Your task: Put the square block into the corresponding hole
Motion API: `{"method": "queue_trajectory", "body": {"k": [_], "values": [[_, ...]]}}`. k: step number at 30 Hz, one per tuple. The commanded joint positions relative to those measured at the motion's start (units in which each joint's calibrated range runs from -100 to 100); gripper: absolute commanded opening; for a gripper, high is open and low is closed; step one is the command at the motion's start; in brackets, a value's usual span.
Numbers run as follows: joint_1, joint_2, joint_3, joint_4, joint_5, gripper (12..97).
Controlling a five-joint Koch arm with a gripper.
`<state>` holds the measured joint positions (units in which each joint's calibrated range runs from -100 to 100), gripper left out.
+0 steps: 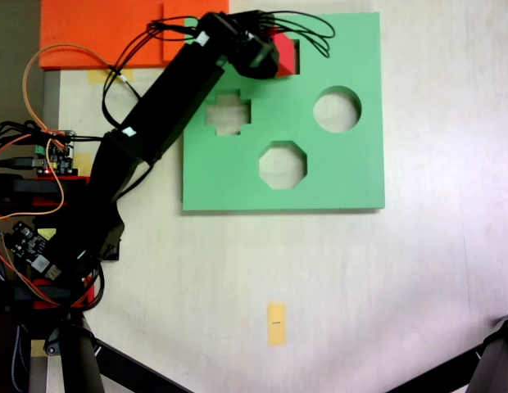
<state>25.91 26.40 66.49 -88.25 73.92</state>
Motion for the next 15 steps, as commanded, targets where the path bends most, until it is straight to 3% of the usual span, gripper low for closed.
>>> {"method": "queue_trajectory", "body": {"k": [1, 15], "values": [[0.05, -0.56, 3.90, 5.59, -0.29, 28.6], [0.39, 4.32, 3.90, 7.80, -0.29, 29.7]]}}
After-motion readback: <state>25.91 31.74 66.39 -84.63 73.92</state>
